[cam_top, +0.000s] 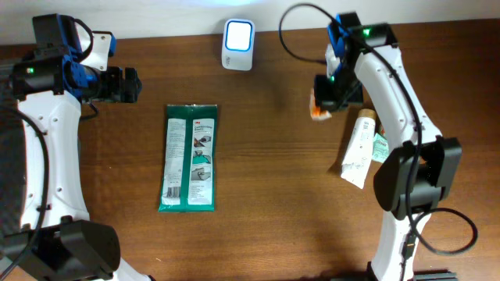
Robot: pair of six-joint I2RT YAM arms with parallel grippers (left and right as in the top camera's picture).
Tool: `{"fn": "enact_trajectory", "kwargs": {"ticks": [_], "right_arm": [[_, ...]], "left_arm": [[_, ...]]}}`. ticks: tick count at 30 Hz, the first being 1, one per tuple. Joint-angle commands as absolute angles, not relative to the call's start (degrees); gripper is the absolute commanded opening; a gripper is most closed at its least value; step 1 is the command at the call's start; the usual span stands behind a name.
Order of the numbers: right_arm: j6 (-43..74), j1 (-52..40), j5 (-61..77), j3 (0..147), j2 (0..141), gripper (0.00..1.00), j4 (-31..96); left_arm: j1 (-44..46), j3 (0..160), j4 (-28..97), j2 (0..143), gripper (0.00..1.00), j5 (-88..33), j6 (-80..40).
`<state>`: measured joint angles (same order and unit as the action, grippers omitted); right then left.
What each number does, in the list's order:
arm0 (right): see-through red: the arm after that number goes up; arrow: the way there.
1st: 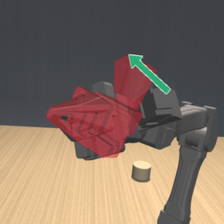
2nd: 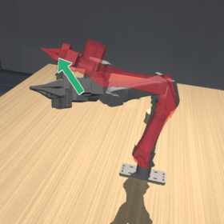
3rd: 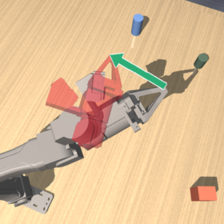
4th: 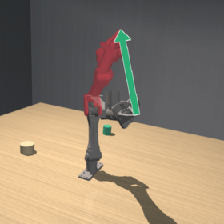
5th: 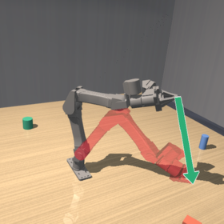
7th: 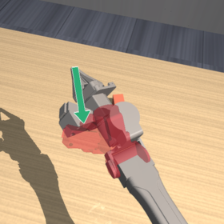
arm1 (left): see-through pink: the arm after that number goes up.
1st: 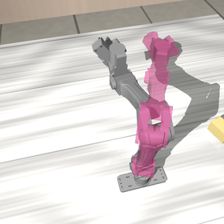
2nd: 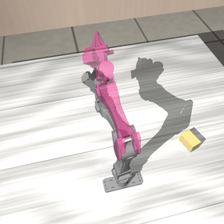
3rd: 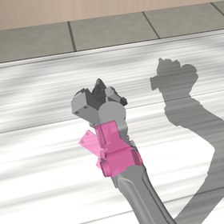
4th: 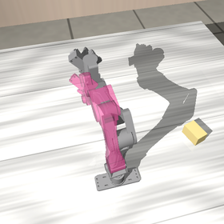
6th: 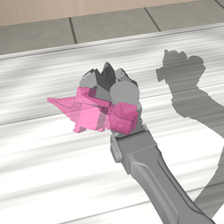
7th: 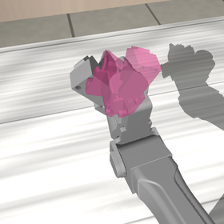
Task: Scan the item barcode
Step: 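Carry tissue box right and drop it beside the tube, then reach right gripper to the green gloves package and grasp its edge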
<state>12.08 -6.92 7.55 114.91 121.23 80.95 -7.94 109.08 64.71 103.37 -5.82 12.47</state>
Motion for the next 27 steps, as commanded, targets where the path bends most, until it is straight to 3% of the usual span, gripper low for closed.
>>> {"fn": "enact_trajectory", "kwargs": {"ticks": [1,3,6,7,12,17,27], "right_arm": [[13.0,-4.4,8.4,106.5,121.7,0.04,76.9],[13.0,-3.3,8.3,102.8,121.7,0.11,75.4],[12.9,-1.7,8.4,101.5,121.6,0.45,76.2],[12.9,-1.4,8.4,102.0,121.5,0.49,76.6],[9.3,-2.7,13.6,113.1,121.4,0.52,82.1],[9.1,-9.8,25.1,115.0,121.7,0.56,76.3],[30.7,-30.2,21.7,112.5,131.6,0.73,57.1]], "left_arm": [[-8.1,109.4,64.6,102.2,0.99,-6.4,13.2],[-8.1,109.4,64.6,102.2,0.99,-6.4,13.2],[-8.1,109.4,64.6,102.2,0.99,-6.4,13.2],[-8.1,109.4,64.6,102.2,0.99,-6.4,13.2],[-8.1,109.4,64.6,102.2,0.99,-6.4,13.2],[-8.1,109.4,64.6,102.2,0.99,-6.4,13.2],[-8.1,109.4,64.6,102.2,0.99,-6.4,13.2]]}}
